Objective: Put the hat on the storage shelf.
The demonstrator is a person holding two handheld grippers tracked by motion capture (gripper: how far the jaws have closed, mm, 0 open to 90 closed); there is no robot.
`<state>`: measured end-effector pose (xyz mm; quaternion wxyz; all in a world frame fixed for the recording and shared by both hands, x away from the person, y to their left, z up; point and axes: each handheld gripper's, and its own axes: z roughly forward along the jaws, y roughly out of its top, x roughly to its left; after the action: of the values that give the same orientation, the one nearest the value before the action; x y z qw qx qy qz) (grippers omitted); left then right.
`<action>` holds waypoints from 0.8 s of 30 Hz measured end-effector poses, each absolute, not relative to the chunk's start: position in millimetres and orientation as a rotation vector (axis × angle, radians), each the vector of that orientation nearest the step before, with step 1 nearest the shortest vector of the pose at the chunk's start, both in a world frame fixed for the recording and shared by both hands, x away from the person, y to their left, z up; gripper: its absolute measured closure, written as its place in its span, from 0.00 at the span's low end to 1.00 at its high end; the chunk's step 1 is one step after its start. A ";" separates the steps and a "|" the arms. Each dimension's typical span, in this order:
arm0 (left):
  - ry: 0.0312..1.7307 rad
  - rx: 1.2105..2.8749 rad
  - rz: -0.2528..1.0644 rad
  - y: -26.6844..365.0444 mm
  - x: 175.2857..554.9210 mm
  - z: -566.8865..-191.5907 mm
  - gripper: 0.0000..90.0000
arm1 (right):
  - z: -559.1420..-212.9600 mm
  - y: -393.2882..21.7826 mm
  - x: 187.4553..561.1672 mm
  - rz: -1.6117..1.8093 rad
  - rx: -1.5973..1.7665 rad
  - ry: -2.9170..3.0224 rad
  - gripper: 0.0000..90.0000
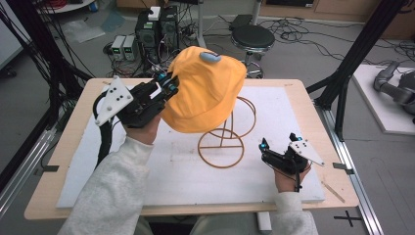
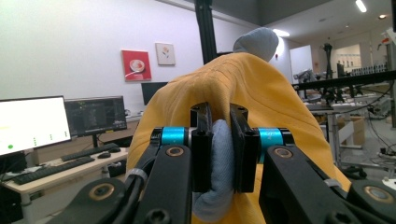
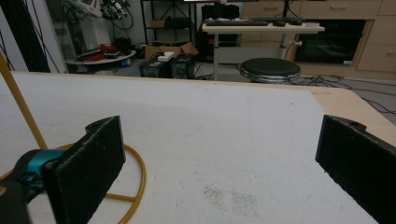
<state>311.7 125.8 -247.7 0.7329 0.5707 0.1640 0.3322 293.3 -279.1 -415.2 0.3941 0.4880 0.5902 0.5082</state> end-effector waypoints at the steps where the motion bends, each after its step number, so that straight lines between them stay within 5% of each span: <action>1: 0.359 1.259 0.725 122.9 312.5 -248.3 0.90 | -415.0 -279.8 293.4 1.294 1.239 1.490 0.01; 24: 0.344 1.384 0.631 57.9 337.5 -274.4 0.89 | -415.6 -287.3 293.6 1.292 1.246 1.474 0.01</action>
<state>337.5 57.9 -274.4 0.7110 0.6241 0.1552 0.2846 293.6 -287.3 -415.6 0.3981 0.4922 0.5822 0.5102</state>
